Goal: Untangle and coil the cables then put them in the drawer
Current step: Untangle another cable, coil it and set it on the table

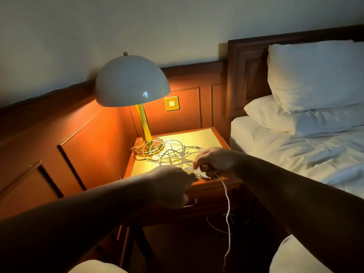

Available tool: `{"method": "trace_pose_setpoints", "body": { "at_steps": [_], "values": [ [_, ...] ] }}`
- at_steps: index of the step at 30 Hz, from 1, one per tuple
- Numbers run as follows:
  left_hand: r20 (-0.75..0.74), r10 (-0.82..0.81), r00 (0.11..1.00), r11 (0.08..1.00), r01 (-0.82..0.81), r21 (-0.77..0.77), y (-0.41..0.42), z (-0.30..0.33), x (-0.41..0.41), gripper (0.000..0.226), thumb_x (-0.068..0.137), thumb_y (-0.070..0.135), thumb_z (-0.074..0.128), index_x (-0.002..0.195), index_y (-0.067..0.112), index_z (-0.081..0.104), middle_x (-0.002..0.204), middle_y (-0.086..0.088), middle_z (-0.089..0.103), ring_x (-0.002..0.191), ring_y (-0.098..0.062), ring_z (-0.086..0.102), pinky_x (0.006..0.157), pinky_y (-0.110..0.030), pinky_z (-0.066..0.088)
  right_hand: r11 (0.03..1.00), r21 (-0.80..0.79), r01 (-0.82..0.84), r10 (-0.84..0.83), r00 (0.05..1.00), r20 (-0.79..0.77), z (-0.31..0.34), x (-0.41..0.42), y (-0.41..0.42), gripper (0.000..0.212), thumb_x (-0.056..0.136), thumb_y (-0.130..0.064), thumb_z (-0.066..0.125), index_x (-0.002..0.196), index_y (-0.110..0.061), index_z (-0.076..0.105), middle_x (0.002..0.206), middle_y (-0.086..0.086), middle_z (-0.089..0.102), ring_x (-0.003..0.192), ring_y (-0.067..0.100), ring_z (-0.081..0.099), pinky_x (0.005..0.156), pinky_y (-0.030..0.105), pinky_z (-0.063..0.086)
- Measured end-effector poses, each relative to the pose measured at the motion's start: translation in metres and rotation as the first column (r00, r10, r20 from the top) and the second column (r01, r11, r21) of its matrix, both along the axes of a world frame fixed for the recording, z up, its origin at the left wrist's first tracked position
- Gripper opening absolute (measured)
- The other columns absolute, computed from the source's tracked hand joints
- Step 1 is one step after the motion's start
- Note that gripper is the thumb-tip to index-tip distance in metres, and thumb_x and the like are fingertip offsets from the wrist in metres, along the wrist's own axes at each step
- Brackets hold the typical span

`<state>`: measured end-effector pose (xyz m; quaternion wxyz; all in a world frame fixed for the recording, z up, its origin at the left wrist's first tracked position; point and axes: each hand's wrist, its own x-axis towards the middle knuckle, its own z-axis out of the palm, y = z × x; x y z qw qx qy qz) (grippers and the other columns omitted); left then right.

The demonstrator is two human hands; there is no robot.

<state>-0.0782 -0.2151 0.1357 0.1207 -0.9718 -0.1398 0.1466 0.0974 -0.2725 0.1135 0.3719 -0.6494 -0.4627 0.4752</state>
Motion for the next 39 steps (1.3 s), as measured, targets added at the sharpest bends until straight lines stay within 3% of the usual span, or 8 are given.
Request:
{"method": "trace_pose_setpoints", "body": {
  "at_steps": [4, 8, 11, 15, 25, 30, 33, 39],
  "values": [
    [0.049, 0.486, 0.872, 0.713, -0.364, -0.6, 0.031, -0.001, 0.018, 0.033, 0.095, 0.023, 0.056, 0.126, 0.014, 0.049, 0.089, -0.001, 0.052, 0.067, -0.011, 0.046, 0.052, -0.022, 0.035, 0.998, -0.066, -0.019, 0.023, 0.998, 0.057, -0.004, -0.012, -0.003, 0.028, 0.102, -0.025, 0.05, 0.088, -0.007, 0.066, 0.062, 0.001, 0.053, 0.052, 0.011, 0.046, 0.05, 0.025, 0.038],
    [0.288, 0.83, 0.477, 0.266, 0.114, -0.957, 0.052, -0.021, 0.017, 0.02, 0.096, 0.015, 0.049, 0.111, 0.003, 0.054, 0.069, -0.002, 0.041, 0.059, -0.013, 0.033, 0.053, -0.027, 0.022, 0.994, 0.046, -0.096, 0.099, 0.992, -0.075, -0.017, -0.023, -0.016, 0.035, 0.105, -0.031, 0.038, 0.086, -0.012, 0.059, 0.064, 0.0, 0.051, 0.058, 0.014, 0.046, 0.058, 0.03, 0.039],
    [0.048, 0.985, 0.164, -0.055, 0.57, -0.819, 0.049, -0.031, 0.021, 0.026, 0.1, 0.03, 0.043, 0.099, 0.008, 0.057, 0.066, 0.0, 0.046, 0.058, -0.012, 0.037, 0.055, -0.029, 0.027, 0.968, 0.14, -0.207, 0.226, 0.964, -0.138, -0.031, -0.045, -0.023, 0.035, 0.107, -0.031, 0.032, 0.087, -0.013, 0.054, 0.066, -0.003, 0.045, 0.058, 0.011, 0.04, 0.056, 0.027, 0.034],
    [-0.199, 0.954, 0.225, -0.296, 0.819, -0.492, 0.035, -0.026, 0.025, 0.043, 0.105, 0.041, 0.033, 0.082, 0.012, 0.055, 0.056, 0.001, 0.038, 0.049, -0.011, 0.033, 0.049, -0.026, 0.025, 0.967, 0.093, -0.237, 0.244, 0.967, -0.073, -0.049, -0.062, -0.018, 0.04, 0.104, -0.04, 0.035, 0.082, -0.014, 0.055, 0.071, 0.002, 0.044, 0.058, 0.011, 0.038, 0.053, 0.026, 0.028],
    [0.218, 0.657, 0.722, -0.307, 0.52, -0.797, 0.039, -0.028, -0.017, 0.067, 0.099, 0.062, 0.022, 0.062, 0.015, 0.052, 0.046, 0.004, 0.032, 0.04, -0.01, 0.022, 0.041, -0.024, 0.019, 0.993, 0.119, 0.017, -0.039, 0.982, 0.184, -0.032, -0.01, -0.007, 0.038, 0.091, -0.043, 0.064, 0.068, -0.016, 0.05, 0.056, -0.004, 0.045, 0.05, 0.007, 0.04, 0.052, 0.024, 0.034],
    [0.307, 0.402, 0.862, 0.573, 0.025, -0.819, 0.021, -0.042, -0.013, 0.093, 0.084, 0.08, 0.0, 0.067, 0.017, 0.066, 0.059, 0.001, 0.049, 0.052, -0.012, 0.04, 0.059, -0.027, 0.031, 0.985, -0.167, 0.051, -0.066, 0.994, -0.089, -0.01, -0.012, -0.002, 0.023, 0.098, -0.032, 0.054, 0.091, -0.01, 0.059, 0.06, -0.002, 0.044, 0.053, 0.009, 0.038, 0.049, 0.022, 0.031],
    [0.37, 0.369, 0.853, 0.836, -0.131, -0.533, 0.028, -0.06, -0.011, 0.107, 0.071, 0.088, -0.008, 0.09, 0.017, 0.071, 0.08, -0.002, 0.065, 0.071, -0.016, 0.057, 0.064, -0.027, 0.035, 0.981, -0.195, -0.001, -0.063, 0.944, -0.324, -0.002, -0.015, -0.004, 0.023, 0.102, -0.021, 0.04, 0.106, -0.008, 0.059, 0.058, -0.003, 0.043, 0.049, 0.008, 0.035, 0.049, 0.022, 0.029],
    [0.239, 0.941, 0.239, 0.172, 0.268, -0.948, 0.043, -0.074, -0.005, 0.081, 0.09, 0.072, 0.011, 0.09, 0.009, 0.063, 0.063, -0.004, 0.056, 0.049, -0.01, 0.045, 0.051, -0.025, 0.03, 0.984, -0.124, -0.124, 0.099, 0.976, -0.192, -0.018, -0.042, -0.008, 0.033, 0.104, -0.03, 0.038, 0.094, -0.009, 0.062, 0.064, 0.001, 0.05, 0.055, 0.013, 0.045, 0.057, 0.029, 0.037]
  ]
}}
